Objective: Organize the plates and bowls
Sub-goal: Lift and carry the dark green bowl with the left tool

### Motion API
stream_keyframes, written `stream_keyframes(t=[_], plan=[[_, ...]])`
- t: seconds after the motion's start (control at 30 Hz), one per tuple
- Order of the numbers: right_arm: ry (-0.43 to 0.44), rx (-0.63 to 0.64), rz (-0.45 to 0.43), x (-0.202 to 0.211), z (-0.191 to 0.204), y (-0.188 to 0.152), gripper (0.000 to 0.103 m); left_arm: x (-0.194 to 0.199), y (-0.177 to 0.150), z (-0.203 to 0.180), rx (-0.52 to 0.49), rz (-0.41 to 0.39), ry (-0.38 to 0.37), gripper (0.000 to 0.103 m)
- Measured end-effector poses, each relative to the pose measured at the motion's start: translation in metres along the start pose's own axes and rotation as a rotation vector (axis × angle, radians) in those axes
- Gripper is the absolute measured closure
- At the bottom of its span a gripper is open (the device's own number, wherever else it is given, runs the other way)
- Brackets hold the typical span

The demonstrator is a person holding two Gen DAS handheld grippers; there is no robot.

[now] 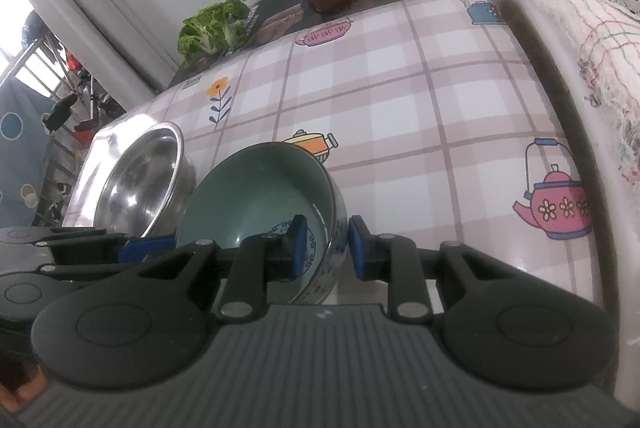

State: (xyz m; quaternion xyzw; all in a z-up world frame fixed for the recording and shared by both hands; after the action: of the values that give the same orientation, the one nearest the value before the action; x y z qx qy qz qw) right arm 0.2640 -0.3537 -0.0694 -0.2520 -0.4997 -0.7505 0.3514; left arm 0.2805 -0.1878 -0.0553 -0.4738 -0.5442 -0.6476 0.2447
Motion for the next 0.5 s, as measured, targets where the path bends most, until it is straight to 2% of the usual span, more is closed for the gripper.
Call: stream_keyframes(t=[0.23, 0.5], plan=[[-0.018, -0.003, -0.017, 0.004, -0.007, 0.004, 0.080, 0.001, -0.001, -0.008, -0.013, -0.003, -0.019, 0.078], [-0.001, -0.019, -0.033, 0.008, -0.013, 0.001, 0.081, -0.002, -0.002, -0.007, -0.012, 0.001, -0.035, 0.076]])
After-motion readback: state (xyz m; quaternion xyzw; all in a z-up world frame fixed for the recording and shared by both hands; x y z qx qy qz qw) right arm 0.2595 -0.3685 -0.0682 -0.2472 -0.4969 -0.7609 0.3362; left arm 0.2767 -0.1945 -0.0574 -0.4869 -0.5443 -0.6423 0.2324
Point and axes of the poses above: each gripper's, at about its wrist camera, not at the fingertips, and x roughly against the way its jaws point, z to its left, y to its top, the point moved 2 cm from there along -x, roughly the way its jaws point, and after that the axes turned 2 degrees about x, right-handed, at the moved point
